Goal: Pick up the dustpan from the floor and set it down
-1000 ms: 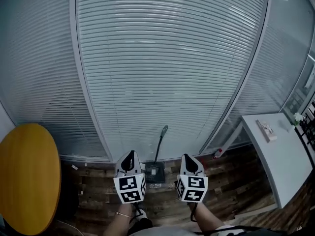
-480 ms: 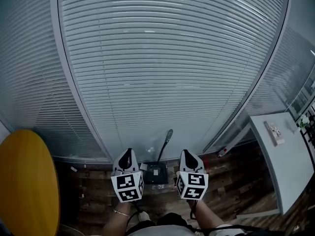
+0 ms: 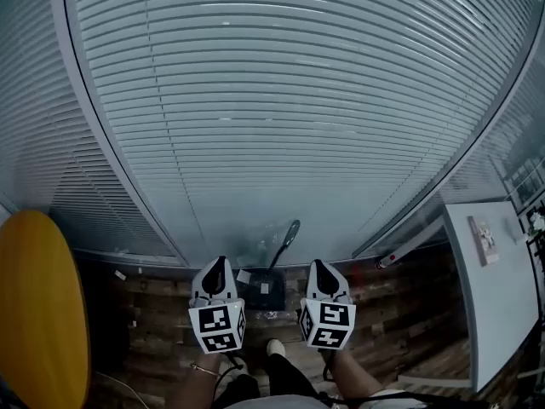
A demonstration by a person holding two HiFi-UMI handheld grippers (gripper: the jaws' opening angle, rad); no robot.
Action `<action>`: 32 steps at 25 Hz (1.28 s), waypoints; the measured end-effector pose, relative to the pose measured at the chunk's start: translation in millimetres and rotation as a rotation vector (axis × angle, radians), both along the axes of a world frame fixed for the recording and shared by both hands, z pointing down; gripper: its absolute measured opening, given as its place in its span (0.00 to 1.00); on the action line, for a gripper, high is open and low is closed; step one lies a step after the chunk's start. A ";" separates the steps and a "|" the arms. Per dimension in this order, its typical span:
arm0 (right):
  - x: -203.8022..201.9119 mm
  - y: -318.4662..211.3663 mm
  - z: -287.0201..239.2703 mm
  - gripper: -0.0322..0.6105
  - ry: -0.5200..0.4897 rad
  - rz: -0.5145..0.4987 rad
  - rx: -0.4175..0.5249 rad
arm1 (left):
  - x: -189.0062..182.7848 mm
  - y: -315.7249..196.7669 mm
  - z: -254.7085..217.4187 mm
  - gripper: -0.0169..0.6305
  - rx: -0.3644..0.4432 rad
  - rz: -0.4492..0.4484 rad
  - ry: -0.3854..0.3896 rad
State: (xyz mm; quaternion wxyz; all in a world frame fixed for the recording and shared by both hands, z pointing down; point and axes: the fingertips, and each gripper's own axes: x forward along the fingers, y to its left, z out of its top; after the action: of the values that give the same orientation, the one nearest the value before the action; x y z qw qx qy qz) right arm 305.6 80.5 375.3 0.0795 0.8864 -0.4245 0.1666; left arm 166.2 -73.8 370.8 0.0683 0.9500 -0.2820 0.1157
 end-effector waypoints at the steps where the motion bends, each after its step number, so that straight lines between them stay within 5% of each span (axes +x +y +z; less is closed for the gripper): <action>1: 1.9 -0.2 3.9 0.10 0.003 -0.001 -0.007 | 3.2 0.3 4.7 0.05 0.000 0.006 -0.003; 19: 7.4 -3.1 149.5 0.10 -0.140 0.029 -0.089 | 19.0 0.5 143.9 0.05 -0.081 0.020 -0.121; 32: 4.1 -9.5 212.9 0.10 -0.167 0.035 -0.083 | 23.4 6.5 212.1 0.05 -0.108 0.019 -0.132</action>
State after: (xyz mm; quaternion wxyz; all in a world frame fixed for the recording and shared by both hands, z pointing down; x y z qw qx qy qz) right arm 309.7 71.0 588.2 0.0773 0.8728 -0.4066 0.2588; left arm 189.6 -67.3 583.0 0.0997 0.9379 -0.2700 0.1937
